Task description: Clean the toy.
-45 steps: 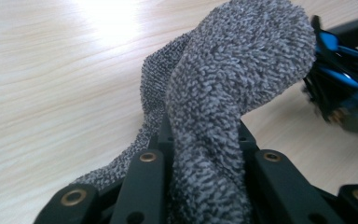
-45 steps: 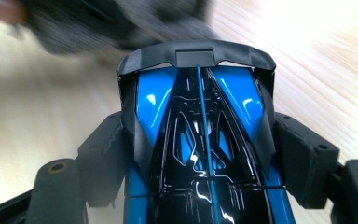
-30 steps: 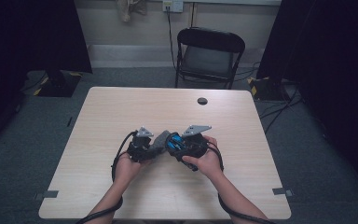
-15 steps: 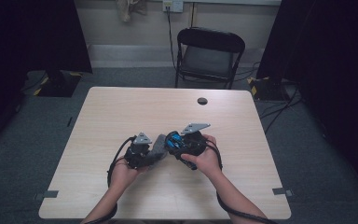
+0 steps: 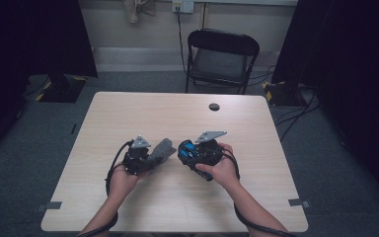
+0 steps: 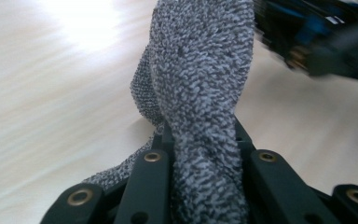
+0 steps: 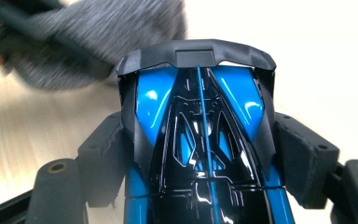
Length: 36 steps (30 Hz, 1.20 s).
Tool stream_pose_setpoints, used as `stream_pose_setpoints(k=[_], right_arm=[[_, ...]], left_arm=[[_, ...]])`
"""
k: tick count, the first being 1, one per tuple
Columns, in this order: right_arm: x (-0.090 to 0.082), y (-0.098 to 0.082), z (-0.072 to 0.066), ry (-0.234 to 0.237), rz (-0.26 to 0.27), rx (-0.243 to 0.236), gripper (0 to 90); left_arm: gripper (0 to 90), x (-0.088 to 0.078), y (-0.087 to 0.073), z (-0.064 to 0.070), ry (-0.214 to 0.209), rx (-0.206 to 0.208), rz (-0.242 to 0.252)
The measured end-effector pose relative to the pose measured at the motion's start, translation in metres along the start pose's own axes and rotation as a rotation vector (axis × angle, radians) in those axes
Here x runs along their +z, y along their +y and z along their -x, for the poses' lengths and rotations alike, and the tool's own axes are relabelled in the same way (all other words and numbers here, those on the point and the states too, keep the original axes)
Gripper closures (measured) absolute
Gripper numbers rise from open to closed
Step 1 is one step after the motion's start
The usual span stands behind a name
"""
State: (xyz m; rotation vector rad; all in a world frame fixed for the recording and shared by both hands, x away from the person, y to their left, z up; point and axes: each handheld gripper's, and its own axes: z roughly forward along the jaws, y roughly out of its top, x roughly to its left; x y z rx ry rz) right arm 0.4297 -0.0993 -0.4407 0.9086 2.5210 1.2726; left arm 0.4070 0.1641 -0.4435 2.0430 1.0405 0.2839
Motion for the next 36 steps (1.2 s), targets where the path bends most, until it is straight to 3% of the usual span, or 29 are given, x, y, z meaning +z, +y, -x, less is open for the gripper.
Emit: stream_pose_setpoints(k=[5, 10, 13, 14, 17, 19, 20, 36], right_arm=[[0.0, 0.001, -0.007, 0.02, -0.003, -0.013, 26.0], [0.0, 0.004, -0.012, 0.037, 0.005, -0.027, 26.0], [0.0, 0.005, -0.015, 0.047, 0.006, -0.036, 26.0], [0.0, 0.005, -0.016, 0.047, 0.006, -0.036, 26.0], [0.001, 0.006, -0.016, 0.049, 0.004, -0.038, 26.0], [0.002, 0.005, -0.016, 0.048, -0.001, -0.037, 26.0], [0.002, 0.005, -0.016, 0.049, -0.001, -0.036, 26.0], [0.003, 0.007, -0.009, 0.035, -0.001, -0.014, 26.0]], left_arm=[[76.1, 0.005, 0.013, -0.004, 0.046, 0.017, 0.004], [76.0, 0.018, 0.021, -0.004, 0.058, 0.022, -0.018], [76.1, 0.023, 0.022, -0.002, 0.048, 0.028, -0.027], [76.1, 0.028, 0.022, 0.002, 0.038, 0.056, -0.031], [76.0, 0.032, 0.022, 0.008, 0.009, 0.085, -0.037], [76.0, 0.033, 0.021, 0.01, -0.006, 0.084, -0.026], [76.0, 0.033, 0.021, 0.013, -0.021, 0.108, -0.032], [76.0, 0.026, 0.016, 0.019, -0.052, 0.136, -0.04]])
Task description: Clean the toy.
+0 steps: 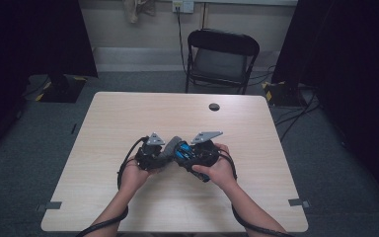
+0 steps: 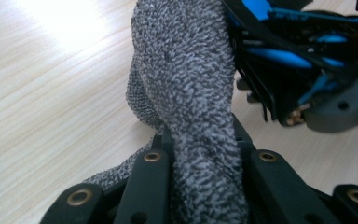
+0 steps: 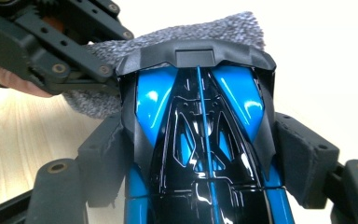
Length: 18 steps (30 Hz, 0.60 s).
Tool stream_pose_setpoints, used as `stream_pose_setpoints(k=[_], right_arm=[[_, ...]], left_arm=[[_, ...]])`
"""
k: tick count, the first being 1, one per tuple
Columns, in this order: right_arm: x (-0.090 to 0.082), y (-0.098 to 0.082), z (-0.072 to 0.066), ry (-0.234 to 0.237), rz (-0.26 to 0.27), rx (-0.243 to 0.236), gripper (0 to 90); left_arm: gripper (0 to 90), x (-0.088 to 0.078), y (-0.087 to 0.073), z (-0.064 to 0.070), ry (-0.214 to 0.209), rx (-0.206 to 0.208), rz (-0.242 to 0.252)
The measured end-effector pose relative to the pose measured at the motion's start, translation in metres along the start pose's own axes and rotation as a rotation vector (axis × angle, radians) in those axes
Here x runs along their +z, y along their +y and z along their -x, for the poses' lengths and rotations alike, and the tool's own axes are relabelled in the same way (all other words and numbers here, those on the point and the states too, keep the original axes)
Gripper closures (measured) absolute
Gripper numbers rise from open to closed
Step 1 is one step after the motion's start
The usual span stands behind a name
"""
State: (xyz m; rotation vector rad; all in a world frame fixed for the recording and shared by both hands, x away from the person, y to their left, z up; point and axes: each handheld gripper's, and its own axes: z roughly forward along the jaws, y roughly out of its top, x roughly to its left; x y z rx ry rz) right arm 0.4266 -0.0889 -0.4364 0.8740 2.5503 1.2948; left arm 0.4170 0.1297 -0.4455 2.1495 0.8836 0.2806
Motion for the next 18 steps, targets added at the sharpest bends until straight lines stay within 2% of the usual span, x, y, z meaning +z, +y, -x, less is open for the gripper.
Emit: stream_pose_setpoints(k=[1, 2, 3, 4, 7, 14, 15, 18], right_arm=[[0.0, 0.0, 0.001, -0.001, 0.002, 0.004, 26.0], [0.0, 0.0, 0.001, -0.005, -0.002, 0.0, 26.0], [0.0, 0.0, 0.002, -0.011, -0.007, -0.001, 26.0], [0.0, 0.0, 0.003, -0.012, -0.007, 0.003, 26.0], [0.0, 0.001, 0.006, -0.022, -0.009, 0.01, 26.0], [0.0, 0.0, 0.013, -0.049, -0.012, 0.026, 26.0], [0.0, 0.0, 0.015, -0.047, -0.012, 0.033, 26.0], [-0.001, -0.001, 0.019, -0.057, -0.013, 0.047, 26.0]], left_arm=[[76.0, 0.0, -0.001, 0.001, -0.01, -0.005, -0.003], [76.0, -0.001, -0.001, 0.001, -0.004, 0.008, -0.007], [76.0, -0.001, -0.002, 0.003, -0.018, -0.009, -0.003], [76.0, -0.002, -0.002, 0.003, -0.008, 0.007, -0.007], [75.9, -0.002, -0.003, 0.007, -0.02, 0.005, -0.003], [75.9, -0.006, -0.007, 0.013, -0.032, 0.034, -0.006], [75.9, -0.006, -0.008, 0.014, -0.038, 0.023, -0.001], [75.9, -0.008, -0.01, 0.016, -0.048, 0.025, 0.002]])
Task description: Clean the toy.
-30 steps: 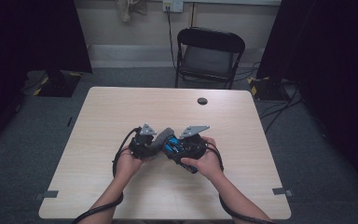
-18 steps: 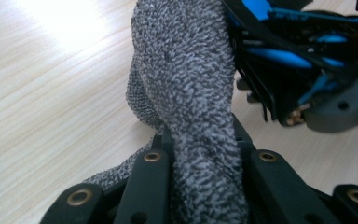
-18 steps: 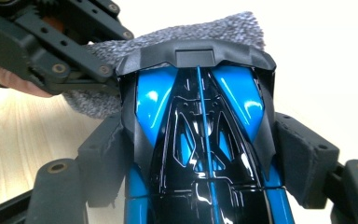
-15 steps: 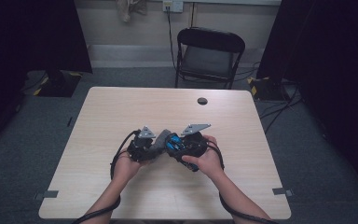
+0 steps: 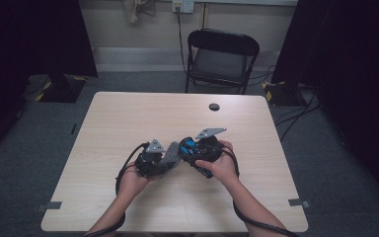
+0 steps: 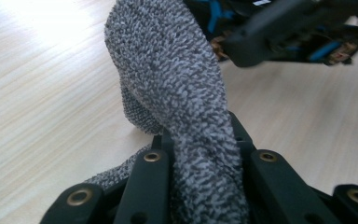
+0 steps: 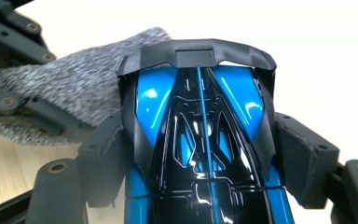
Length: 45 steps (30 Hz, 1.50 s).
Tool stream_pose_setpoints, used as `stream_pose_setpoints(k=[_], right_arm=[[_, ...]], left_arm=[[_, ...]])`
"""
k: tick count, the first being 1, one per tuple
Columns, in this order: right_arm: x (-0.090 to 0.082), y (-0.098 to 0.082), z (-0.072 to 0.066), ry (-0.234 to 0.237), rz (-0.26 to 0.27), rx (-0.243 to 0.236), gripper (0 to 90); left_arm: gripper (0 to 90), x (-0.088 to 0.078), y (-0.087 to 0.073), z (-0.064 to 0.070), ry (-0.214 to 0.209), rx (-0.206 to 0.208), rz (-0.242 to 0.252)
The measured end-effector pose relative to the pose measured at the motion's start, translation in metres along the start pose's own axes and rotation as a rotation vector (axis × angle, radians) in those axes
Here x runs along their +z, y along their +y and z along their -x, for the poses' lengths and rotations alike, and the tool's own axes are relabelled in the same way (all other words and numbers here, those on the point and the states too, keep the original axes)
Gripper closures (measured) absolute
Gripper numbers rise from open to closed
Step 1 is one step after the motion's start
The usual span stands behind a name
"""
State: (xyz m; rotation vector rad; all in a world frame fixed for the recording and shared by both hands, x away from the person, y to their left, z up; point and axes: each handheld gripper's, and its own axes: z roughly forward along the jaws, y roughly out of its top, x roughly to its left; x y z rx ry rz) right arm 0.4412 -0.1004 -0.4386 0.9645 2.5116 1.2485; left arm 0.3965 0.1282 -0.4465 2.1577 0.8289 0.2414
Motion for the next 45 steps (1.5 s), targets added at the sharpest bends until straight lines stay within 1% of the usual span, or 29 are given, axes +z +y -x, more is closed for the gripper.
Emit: stream_pose_setpoints(k=[1, 2, 3, 4, 6, 7, 8, 9, 11, 13, 14, 16, 17, 18, 20, 21, 22, 23, 24, 26, 27, 30, 31, 36, 37, 38, 39, 40, 45], right_arm=[[0.0, 0.0, 0.002, -0.002, 0.002, 0.006, 26.0], [-0.001, 0.0, 0.003, -0.007, 0.001, 0.003, 26.0], [-0.002, 0.0, 0.004, -0.005, -0.005, 0.001, 26.0], [-0.003, -0.001, 0.005, -0.007, -0.001, 0.007, 26.0], [-0.006, -0.001, 0.007, -0.001, 0.005, 0.009, 26.0], [-0.007, -0.002, 0.006, 0.002, 0.01, 0.011, 26.0], [-0.008, -0.001, 0.005, 0.011, 0.011, 0.008, 26.0], [-0.009, -0.001, 0.003, 0.017, 0.006, 0.002, 26.0], [-0.009, 0.0, -0.002, 0.031, 0.005, -0.016, 26.0], [-0.009, 0.001, -0.008, 0.041, 0.007, -0.031, 26.0], [-0.008, 0.001, -0.011, 0.047, 0.005, -0.036, 26.0], [-0.007, 0.002, -0.014, 0.057, 0.007, -0.041, 26.0], [-0.006, 0.002, -0.016, 0.059, 0.005, -0.043, 26.0], [-0.005, 0.002, -0.016, 0.064, 0.007, -0.04, 26.0], [-0.004, 0.002, -0.016, 0.059, 0.003, -0.044, 26.0], [-0.003, 0.002, -0.016, 0.052, -0.001, -0.042, 26.0], [-0.003, 0.002, -0.015, 0.05, -0.002, -0.037, 26.0], [-0.002, 0.001, -0.014, 0.055, -0.005, -0.033, 26.0], [-0.002, 0.0, -0.013, 0.05, -0.005, -0.031, 26.0], [-0.002, -0.001, -0.011, 0.051, -0.007, -0.027, 26.0], [-0.003, -0.002, -0.01, 0.048, -0.006, -0.023, 26.0], [-0.004, -0.002, -0.008, 0.043, -0.01, -0.028, 26.0], [-0.005, -0.002, -0.008, 0.042, -0.009, -0.028, 26.0], [-0.007, 0.0, -0.004, 0.027, -0.005, -0.018, 26.0], [-0.007, 0.0, -0.003, 0.027, -0.004, -0.017, 26.0], [-0.007, 0.0, -0.003, 0.029, -0.003, -0.013, 26.0], [-0.008, 0.001, -0.002, 0.018, -0.003, -0.015, 26.0], [-0.008, 0.001, -0.002, 0.017, -0.004, -0.015, 26.0], [-0.008, 0.002, 0.003, 0.003, -0.006, 0.002, 26.0]], left_arm=[[75.8, -0.001, -0.001, 0.0, -0.007, -0.005, 0.001], [75.8, -0.002, -0.002, -0.001, -0.003, -0.008, 0.001], [75.8, -0.003, -0.004, -0.003, 0.005, -0.013, 0.005], [75.7, -0.004, -0.005, -0.006, 0.019, -0.011, 0.005], [75.7, -0.006, -0.007, -0.014, 0.048, -0.024, 0.005], [75.7, -0.006, -0.007, -0.019, 0.051, -0.043, 0.006], [75.7, -0.006, -0.006, -0.022, 0.071, -0.052, 0.013], [75.7, -0.006, -0.005, -0.025, 0.08, -0.048, 0.01], [75.5, -0.004, -0.001, -0.029, 0.095, -0.061, 0.018], [75.4, -0.002, 0.003, -0.032, 0.102, -0.058, 0.024], [75.4, 0.0, 0.006, -0.033, 0.114, -0.042, 0.024], [75.4, 0.003, 0.01, -0.031, 0.107, -0.032, 0.024], [75.4, 0.004, 0.012, -0.03, 0.095, -0.028, 0.019], [75.4, 0.007, 0.013, -0.028, 0.088, -0.02, 0.026], [75.4, 0.008, 0.014, -0.026, 0.08, -0.011, 0.032], [75.4, 0.012, 0.014, -0.022, 0.062, 0.006, 0.036], [75.4, 0.013, 0.015, -0.021, 0.065, 0.013, 0.028], [75.4, 0.015, 0.015, -0.019, 0.057, 0.015, 0.029], [75.4, 0.016, 0.015, -0.018, 0.052, 0.027, 0.028], [75.4, 0.017, 0.015, -0.017, 0.042, 0.025, 0.022], [75.4, 0.018, 0.014, -0.016, 0.029, 0.03, 0.021], [75.4, 0.018, 0.015, -0.015, 0.016, 0.03, 0.017], [75.4, 0.017, 0.015, -0.014, 0.017, 0.038, 0.013], [75.4, 0.015, 0.014, -0.009, 0.009, 0.042, 0.013], [75.4, 0.014, 0.013, -0.008, 0.009, 0.051, 0.01], [75.4, 0.013, 0.012, -0.007, 0.008, 0.048, 0.015], [75.4, 0.012, 0.011, -0.006, 0.002, 0.045, 0.014], [75.4, 0.011, 0.01, -0.005, 0.007, 0.05, 0.014], [75.4, 0.008, 0.003, 0.001, -0.014, 0.05, 0.015]])
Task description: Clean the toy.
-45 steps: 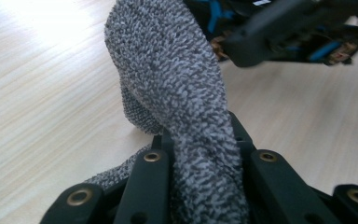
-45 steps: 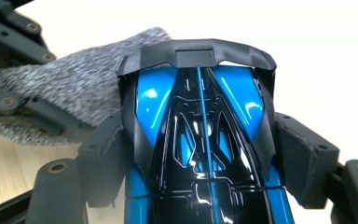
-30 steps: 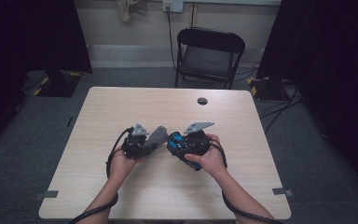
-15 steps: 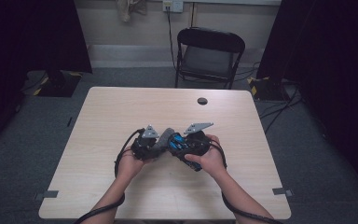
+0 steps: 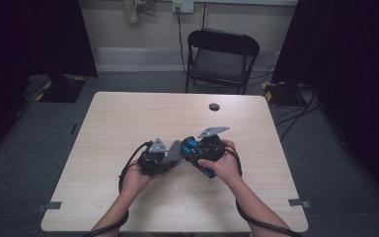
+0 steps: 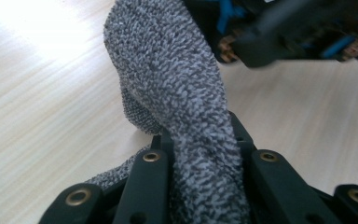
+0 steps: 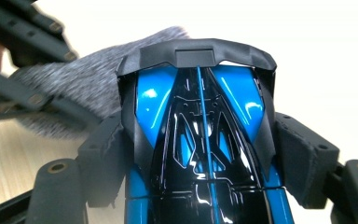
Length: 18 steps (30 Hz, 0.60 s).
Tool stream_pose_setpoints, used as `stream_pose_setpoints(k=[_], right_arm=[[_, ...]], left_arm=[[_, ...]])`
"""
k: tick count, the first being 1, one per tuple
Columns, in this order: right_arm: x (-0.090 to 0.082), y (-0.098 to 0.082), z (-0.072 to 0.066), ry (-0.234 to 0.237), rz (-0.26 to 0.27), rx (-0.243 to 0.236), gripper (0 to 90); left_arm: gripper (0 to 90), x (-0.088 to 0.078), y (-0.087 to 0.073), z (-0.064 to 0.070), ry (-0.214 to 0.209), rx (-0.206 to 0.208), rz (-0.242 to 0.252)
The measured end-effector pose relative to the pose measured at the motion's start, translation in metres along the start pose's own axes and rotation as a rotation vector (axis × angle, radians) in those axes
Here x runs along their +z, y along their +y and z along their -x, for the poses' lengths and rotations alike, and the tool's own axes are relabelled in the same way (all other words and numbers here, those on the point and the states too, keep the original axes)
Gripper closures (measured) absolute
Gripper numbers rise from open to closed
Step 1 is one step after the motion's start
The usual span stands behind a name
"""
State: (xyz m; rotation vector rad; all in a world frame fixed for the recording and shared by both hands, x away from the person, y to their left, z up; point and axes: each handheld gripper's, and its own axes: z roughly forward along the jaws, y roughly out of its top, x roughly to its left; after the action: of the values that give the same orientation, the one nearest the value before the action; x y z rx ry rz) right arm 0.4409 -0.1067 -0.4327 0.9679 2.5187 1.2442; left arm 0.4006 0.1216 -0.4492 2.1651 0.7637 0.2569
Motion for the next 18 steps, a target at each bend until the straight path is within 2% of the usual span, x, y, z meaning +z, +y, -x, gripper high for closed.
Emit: stream_pose_setpoints(k=[3, 5, 7, 9, 13, 15, 18], right_arm=[[0.0, 0.0, 0.003, -0.007, 0.002, 0.012, 26.0], [-0.001, 0.001, 0.005, -0.023, 0.004, 0.014, 26.0], [-0.002, 0.001, 0.009, -0.018, 0.014, 0.036, 26.0], [-0.004, 0.001, 0.011, -0.024, 0.016, 0.039, 26.0], [-0.008, 0.004, 0.008, -0.015, 0.025, 0.032, 26.0], [-0.009, 0.007, 0.003, -0.016, 0.029, 0.017, 26.0], [-0.009, 0.011, -0.002, -0.006, 0.035, 0.005, 26.0]], left_arm=[[75.4, -0.001, -0.004, 0.006, -0.02, 0.006, 0.0], [75.4, -0.002, -0.007, 0.008, -0.022, 0.017, -0.008], [75.4, -0.004, -0.009, 0.007, -0.016, 0.01, -0.006], [75.3, -0.006, -0.009, 0.003, 0.01, -0.007, 0.0], [75.3, -0.009, -0.005, -0.012, 0.11, -0.074, 0.01], [75.3, -0.008, -0.002, -0.015, 0.131, -0.088, 0.015], [75.3, -0.004, 0.004, -0.017, 0.139, -0.099, 0.01]])
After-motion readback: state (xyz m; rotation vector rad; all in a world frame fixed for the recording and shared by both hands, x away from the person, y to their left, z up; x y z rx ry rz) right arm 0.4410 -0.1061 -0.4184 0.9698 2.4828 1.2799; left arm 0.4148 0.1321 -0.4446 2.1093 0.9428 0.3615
